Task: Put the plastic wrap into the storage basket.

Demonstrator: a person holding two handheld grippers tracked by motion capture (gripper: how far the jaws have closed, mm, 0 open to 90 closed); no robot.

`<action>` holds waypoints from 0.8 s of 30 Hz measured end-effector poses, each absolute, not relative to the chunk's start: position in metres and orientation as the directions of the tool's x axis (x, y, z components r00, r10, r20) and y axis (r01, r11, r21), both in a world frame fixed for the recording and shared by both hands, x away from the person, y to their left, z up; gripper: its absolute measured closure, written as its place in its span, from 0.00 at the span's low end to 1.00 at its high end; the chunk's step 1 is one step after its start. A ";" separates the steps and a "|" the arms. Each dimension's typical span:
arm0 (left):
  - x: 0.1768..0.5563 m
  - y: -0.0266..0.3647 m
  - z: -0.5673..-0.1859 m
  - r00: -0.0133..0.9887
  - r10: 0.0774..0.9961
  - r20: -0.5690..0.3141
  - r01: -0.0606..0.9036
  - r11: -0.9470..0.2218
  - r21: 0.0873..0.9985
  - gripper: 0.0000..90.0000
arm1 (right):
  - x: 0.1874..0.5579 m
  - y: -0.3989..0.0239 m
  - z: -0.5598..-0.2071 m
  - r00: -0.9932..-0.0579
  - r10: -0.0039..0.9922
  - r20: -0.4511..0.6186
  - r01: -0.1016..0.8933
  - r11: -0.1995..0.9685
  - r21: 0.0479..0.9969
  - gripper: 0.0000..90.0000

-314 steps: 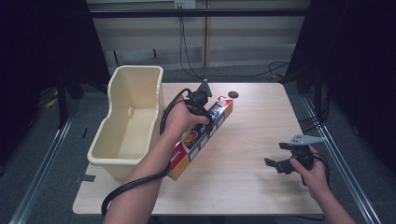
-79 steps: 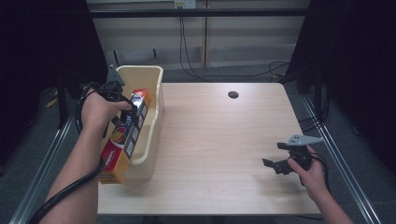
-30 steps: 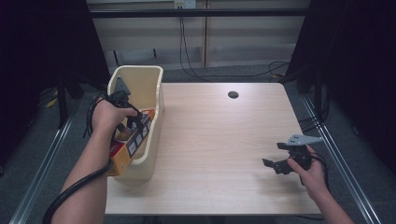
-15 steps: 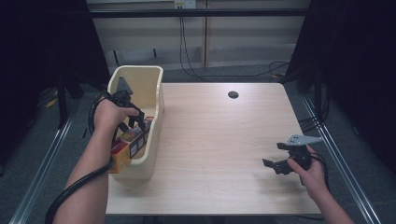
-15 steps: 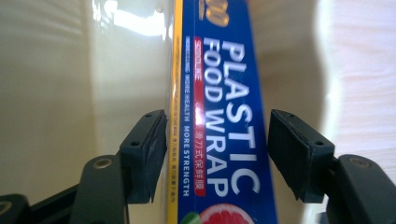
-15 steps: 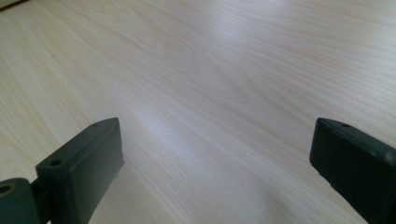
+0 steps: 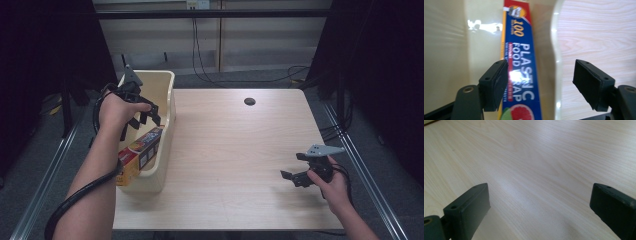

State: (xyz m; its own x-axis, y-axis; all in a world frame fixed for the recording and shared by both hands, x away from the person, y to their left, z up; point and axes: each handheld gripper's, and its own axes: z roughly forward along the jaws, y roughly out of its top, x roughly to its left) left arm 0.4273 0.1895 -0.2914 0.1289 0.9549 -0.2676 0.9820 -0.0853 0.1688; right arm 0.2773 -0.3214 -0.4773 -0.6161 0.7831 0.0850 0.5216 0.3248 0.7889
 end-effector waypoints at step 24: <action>0.424 0.132 -0.280 0.261 0.909 -0.325 0.950 -0.183 0.252 0.27 | 0.275 -0.324 -0.474 -0.609 0.787 0.097 0.524 0.307 0.795 0.03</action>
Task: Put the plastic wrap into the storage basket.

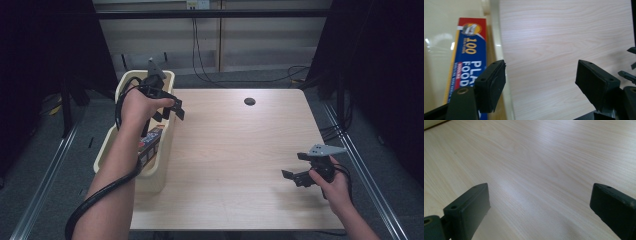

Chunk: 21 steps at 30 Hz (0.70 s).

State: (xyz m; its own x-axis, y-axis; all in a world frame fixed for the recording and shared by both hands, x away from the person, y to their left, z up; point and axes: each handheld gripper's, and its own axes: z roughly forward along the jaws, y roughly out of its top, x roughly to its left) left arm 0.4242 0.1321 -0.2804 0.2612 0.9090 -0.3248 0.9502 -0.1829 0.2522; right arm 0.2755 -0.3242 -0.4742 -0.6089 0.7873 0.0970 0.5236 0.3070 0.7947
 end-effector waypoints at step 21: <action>0.419 0.083 -0.295 0.372 0.856 -0.359 0.915 -0.272 0.299 0.23 | 0.275 -0.323 -0.473 -0.614 0.783 0.097 0.517 0.306 0.799 0.03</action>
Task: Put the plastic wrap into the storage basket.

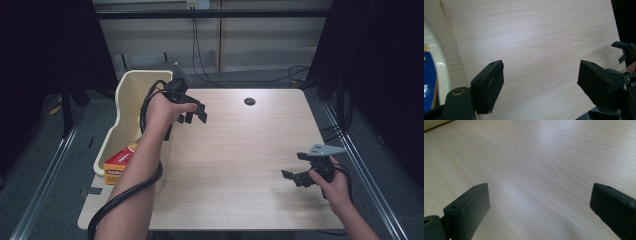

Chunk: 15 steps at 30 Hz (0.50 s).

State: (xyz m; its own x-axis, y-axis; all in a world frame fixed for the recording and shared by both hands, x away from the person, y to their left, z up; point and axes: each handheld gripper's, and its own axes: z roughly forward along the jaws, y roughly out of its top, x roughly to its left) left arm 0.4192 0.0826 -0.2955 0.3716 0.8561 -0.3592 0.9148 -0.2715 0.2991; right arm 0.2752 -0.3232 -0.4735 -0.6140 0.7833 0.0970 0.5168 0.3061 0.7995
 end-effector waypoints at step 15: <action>0.416 0.060 -0.323 0.413 0.829 -0.377 0.900 -0.306 0.311 0.19 | 0.275 -0.322 -0.472 -0.618 0.781 0.088 0.509 0.312 0.802 0.03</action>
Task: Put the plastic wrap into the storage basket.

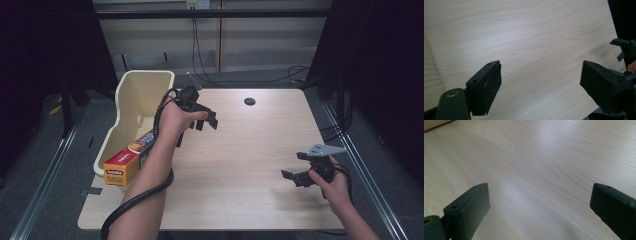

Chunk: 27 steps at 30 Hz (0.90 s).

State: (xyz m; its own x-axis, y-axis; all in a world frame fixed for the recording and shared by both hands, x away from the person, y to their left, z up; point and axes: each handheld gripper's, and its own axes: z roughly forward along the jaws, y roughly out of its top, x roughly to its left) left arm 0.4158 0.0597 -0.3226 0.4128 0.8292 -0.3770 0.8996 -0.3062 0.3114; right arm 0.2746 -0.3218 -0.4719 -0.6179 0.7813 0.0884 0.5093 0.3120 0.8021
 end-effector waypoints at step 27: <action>0.411 0.033 -0.361 0.449 0.802 -0.393 0.885 -0.340 0.319 0.14 | 0.275 -0.319 -0.473 -0.627 0.775 0.085 0.507 0.322 0.799 0.03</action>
